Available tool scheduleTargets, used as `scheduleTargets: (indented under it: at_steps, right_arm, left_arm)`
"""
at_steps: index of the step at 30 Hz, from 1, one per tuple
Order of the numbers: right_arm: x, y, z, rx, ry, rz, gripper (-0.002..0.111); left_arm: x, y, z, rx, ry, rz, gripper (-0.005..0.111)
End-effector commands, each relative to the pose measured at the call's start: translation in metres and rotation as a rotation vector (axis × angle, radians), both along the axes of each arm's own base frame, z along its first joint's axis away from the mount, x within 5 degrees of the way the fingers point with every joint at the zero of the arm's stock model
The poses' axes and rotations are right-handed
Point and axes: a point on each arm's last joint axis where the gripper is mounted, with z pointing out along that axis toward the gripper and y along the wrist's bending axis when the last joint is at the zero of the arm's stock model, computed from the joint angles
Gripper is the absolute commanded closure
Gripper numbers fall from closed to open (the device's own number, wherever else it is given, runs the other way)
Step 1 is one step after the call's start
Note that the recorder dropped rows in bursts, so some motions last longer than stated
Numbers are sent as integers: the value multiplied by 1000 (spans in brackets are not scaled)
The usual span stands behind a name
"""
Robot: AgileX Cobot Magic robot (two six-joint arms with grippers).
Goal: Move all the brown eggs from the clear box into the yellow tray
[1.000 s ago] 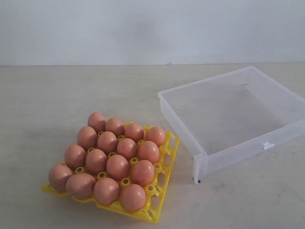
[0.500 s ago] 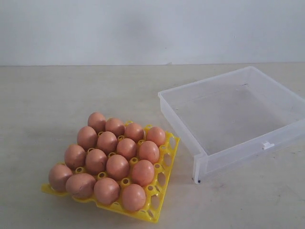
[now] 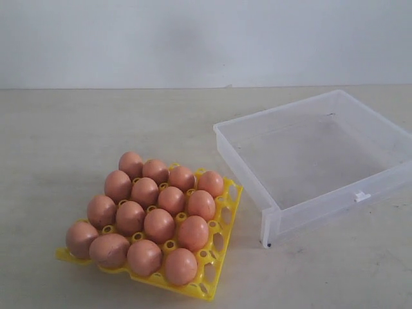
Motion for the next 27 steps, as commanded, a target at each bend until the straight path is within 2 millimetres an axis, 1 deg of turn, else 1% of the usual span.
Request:
scheduleTargets:
  at_steps: [1, 13, 15, 18, 27]
  right_arm:
    - [0, 0, 1, -7, -16, 1, 107]
    - [0, 0, 2, -8, -18, 1, 107]
    - [0, 0, 2, -8, -18, 1, 107]
    - [0, 0, 2, -8, -18, 1, 107]
    - [0, 0, 2, -8, -23, 2, 107]
  left_arm:
    - [0, 0, 0, -2, -9, 8, 103]
    - [0, 0, 0, -2, -10, 8, 103]
    - [0, 1, -3, -2, 29, 10, 103]
    - [-3, 1, -16, -2, 169, 15, 103]
    - [-3, 1, -16, -2, 166, 15, 103]
